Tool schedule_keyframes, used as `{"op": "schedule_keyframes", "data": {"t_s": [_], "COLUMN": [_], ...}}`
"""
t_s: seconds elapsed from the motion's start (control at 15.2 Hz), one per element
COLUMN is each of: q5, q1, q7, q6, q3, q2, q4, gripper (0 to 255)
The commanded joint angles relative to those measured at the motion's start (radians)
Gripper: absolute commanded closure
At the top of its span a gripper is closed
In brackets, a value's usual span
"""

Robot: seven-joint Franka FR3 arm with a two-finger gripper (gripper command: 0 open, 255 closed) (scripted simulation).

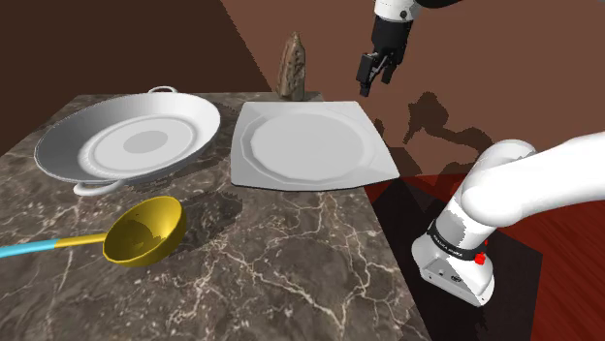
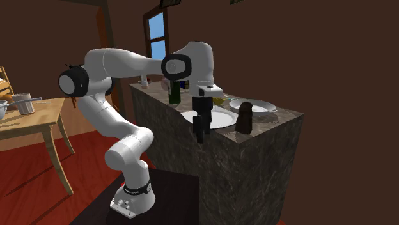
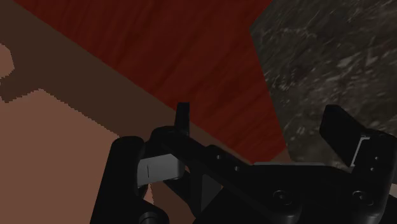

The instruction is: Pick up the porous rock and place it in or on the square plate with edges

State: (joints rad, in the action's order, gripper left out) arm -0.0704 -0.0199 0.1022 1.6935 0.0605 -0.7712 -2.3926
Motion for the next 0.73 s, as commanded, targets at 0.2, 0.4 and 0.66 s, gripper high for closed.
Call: {"op": "schedule_keyframes", "data": {"t_s": [0.2,0.4,0.66], "q5": [0.041,0.078,0.12], "q1": [0.013,0.024,0.035], "q7": [0.028,0.057,0.097], "q6": [-0.058,-0.122,-0.217], "q3": [0.024,0.045,0.069], "q2": [0.115,0.232,0.394], "q4": [0.137,0.284,0.499], "gripper": [0,0,0]}}
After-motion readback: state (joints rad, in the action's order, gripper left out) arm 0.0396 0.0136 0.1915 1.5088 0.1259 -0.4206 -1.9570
